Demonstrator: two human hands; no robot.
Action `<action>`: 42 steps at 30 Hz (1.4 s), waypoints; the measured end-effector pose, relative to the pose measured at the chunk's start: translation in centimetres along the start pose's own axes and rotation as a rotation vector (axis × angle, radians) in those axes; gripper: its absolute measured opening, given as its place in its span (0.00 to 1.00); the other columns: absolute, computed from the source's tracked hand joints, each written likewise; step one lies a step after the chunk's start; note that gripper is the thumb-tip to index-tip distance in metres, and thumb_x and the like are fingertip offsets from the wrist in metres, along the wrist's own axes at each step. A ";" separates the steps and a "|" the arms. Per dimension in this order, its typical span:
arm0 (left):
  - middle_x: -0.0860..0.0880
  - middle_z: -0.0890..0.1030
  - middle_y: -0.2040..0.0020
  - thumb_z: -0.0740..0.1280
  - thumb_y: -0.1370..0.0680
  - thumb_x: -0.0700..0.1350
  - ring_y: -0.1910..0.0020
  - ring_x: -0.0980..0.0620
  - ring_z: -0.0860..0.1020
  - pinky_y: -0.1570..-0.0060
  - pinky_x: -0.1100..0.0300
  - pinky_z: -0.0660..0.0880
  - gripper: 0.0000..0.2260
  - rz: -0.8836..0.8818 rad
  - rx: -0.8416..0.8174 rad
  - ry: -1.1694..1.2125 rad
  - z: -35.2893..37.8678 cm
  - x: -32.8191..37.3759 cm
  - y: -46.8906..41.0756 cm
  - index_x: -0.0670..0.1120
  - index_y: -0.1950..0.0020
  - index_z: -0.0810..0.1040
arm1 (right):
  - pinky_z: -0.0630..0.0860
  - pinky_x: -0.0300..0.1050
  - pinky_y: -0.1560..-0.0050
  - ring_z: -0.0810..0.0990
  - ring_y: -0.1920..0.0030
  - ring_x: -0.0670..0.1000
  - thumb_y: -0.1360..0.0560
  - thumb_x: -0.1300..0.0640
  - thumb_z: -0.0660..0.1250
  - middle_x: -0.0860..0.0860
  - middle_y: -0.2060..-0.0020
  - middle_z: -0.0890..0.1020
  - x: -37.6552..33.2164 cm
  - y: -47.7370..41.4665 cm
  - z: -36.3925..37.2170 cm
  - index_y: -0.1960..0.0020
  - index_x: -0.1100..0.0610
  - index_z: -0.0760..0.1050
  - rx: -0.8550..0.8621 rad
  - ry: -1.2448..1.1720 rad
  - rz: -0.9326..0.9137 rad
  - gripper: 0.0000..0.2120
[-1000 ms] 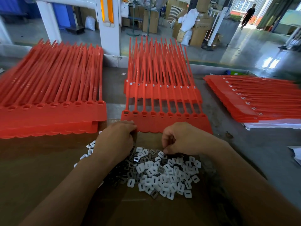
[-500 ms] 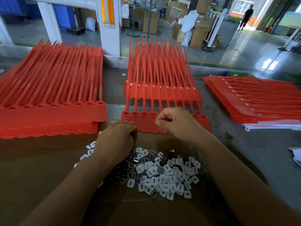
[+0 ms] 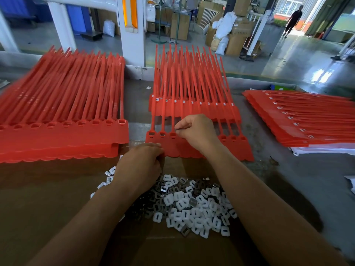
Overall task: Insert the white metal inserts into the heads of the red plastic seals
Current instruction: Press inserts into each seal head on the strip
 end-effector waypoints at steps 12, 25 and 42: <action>0.53 0.71 0.32 0.58 0.24 0.37 0.33 0.54 0.68 0.37 0.61 0.64 0.17 0.001 -0.008 -0.014 -0.1 0.2 0.1 0.47 0.38 0.77 | 0.71 0.37 0.52 0.78 0.50 0.49 0.25 0.60 0.66 0.51 0.51 0.83 0.4 -0.5 1.4 0.50 0.57 0.82 -0.078 0.116 0.024 0.08; 0.53 0.70 0.31 0.58 0.24 0.38 0.32 0.56 0.66 0.36 0.63 0.61 0.18 0.009 -0.014 -0.019 0.0 0.1 0.1 0.48 0.36 0.75 | 0.75 0.43 0.58 0.79 0.55 0.50 0.28 0.62 0.66 0.53 0.56 0.83 0.4 -0.9 1.6 0.56 0.59 0.82 -0.017 0.097 0.103 0.06; 0.53 0.72 0.33 0.58 0.24 0.37 0.33 0.55 0.68 0.38 0.62 0.64 0.18 0.015 0.006 -0.017 0.0 0.0 0.1 0.48 0.38 0.76 | 0.71 0.34 0.56 0.76 0.55 0.44 0.29 0.60 0.70 0.44 0.59 0.79 0.3 0.6 0.3 0.58 0.53 0.80 -0.170 -0.066 0.049 0.02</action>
Point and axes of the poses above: each hand's wrist, its own y-axis away from the middle knuckle, its own z-axis out of the palm, x = y × z, the point moved 4 cm from there along -y, towards the middle knuckle
